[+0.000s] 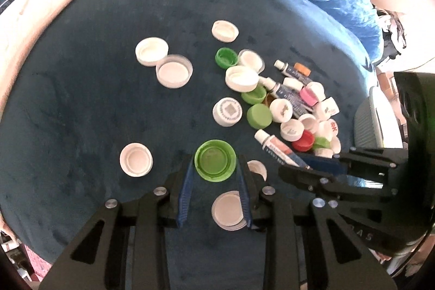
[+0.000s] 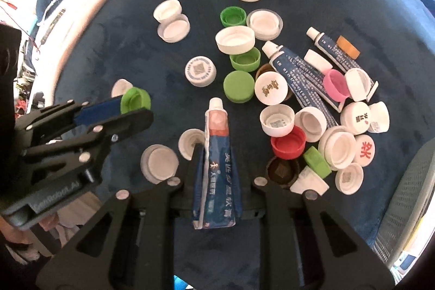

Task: Organize objects
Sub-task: 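Grasp blue ointment tube with right tool while left tool grasps green cap, then carry the held tube and green cap over the white mesh basket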

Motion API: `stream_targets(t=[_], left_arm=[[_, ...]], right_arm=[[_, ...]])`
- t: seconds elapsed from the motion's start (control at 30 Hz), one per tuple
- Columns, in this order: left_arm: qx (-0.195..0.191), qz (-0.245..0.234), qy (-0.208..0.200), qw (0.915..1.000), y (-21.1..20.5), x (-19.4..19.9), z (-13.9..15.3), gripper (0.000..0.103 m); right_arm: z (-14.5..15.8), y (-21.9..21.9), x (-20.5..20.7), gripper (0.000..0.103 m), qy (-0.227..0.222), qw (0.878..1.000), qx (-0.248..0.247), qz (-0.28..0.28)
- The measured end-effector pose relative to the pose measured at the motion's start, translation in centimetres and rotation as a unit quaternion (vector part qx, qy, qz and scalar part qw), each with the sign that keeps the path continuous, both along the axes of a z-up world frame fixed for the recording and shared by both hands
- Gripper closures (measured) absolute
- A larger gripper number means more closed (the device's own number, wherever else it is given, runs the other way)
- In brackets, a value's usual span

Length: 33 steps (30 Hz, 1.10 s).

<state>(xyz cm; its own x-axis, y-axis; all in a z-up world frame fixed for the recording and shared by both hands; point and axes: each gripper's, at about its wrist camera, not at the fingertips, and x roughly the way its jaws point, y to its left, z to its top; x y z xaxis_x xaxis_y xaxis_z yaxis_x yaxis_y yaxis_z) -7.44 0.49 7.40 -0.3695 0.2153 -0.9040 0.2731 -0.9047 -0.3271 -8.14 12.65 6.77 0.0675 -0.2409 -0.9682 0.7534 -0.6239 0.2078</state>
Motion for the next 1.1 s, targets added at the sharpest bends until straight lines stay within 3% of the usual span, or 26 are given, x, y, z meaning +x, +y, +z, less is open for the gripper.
stream_targets(t=[0.33, 0.53, 0.7, 0.9, 1.1], left_arm=[[-0.010, -0.024, 0.022, 0.9994, 1.6, -0.3, 2.2, 0.072], [-0.015, -0.045, 0.036, 0.9982, 3.7, -0.9, 3.5, 0.072], [-0.008, -0.064, 0.051, 0.9966, 5.9, -1.8, 4.9, 0.072], [0.012, -0.104, 0.081, 0.9911, 10.2, -3.2, 7.6, 0.072], [0.038, -0.150, 0.098, 0.9830, 15.1, -4.6, 9.1, 0.072]], right_arm=[[2.6, 2.5, 0.9, 0.084, 0.015, 0.998, -0.045, -0.044], [4.8, 6.9, -3.2, 0.084, 0.025, 0.995, -0.064, -0.078], [6.3, 9.9, -3.5, 0.084, 0.036, 0.990, -0.083, -0.105], [9.3, 15.8, -4.6, 0.084, 0.056, 0.976, -0.123, -0.171], [10.5, 22.8, -5.7, 0.084, 0.066, 0.952, -0.150, -0.257]])
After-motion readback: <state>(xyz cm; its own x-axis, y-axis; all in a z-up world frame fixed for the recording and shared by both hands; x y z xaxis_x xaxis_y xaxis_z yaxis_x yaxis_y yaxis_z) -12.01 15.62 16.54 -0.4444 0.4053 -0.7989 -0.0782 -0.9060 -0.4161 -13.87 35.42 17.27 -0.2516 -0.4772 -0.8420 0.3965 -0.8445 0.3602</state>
